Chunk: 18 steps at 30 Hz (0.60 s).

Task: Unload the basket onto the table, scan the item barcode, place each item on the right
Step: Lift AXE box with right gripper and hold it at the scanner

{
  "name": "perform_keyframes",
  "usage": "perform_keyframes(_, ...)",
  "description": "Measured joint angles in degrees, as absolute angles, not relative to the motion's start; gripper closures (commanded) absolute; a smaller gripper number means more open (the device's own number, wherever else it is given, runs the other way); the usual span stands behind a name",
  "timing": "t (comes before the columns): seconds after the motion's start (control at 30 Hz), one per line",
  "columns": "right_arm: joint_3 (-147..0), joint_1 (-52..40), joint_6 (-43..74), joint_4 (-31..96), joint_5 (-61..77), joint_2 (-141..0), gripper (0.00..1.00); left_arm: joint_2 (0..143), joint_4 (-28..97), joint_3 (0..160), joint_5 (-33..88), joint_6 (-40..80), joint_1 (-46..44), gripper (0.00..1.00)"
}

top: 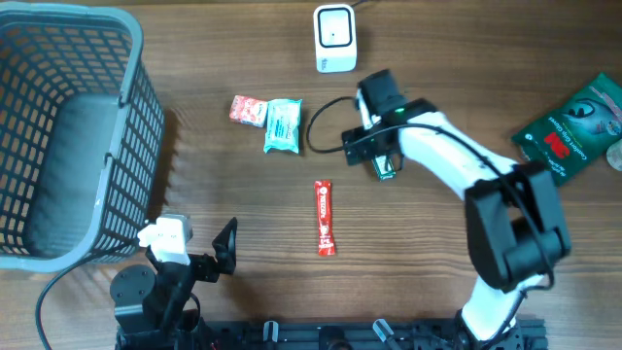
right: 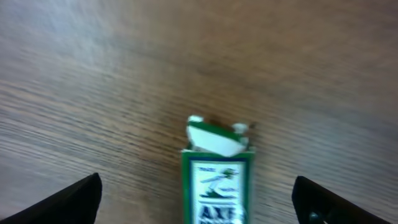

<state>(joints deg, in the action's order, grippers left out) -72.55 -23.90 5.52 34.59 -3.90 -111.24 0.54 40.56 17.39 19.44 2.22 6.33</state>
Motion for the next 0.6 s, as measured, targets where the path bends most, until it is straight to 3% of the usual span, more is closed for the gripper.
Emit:
perform_keyframes(0.13,-73.1,-24.7,4.9,33.3,-7.1,-114.5,0.44,0.5,40.6,17.4,19.4,2.2,6.3,0.00)
perform_keyframes(0.27,-73.9,-24.6,4.8,32.8,-8.0,-115.4,0.65,0.5,40.6,17.4,19.4,2.2,6.3,0.00)
perform_keyframes(0.37,-74.0,-24.6,5.7,33.0,-8.4,-115.5,0.68,0.5,40.6,17.4,19.4,2.2,6.3,0.00)
perform_keyframes(0.43,-74.1,-24.6,6.0,33.5,-8.4,-115.6,0.47,0.5,40.6,17.4,19.4,2.2,6.3,0.00)
perform_keyframes(0.53,-74.6,-24.4,6.3,35.6,-8.7,-115.6,0.47,0.5,40.6,17.4,19.4,2.2,6.3,0.00)
perform_keyframes(0.6,-74.9,-24.2,6.4,37.5,-8.6,-115.6,0.56,0.5,40.6,17.4,19.4,2.2,6.3,0.00)
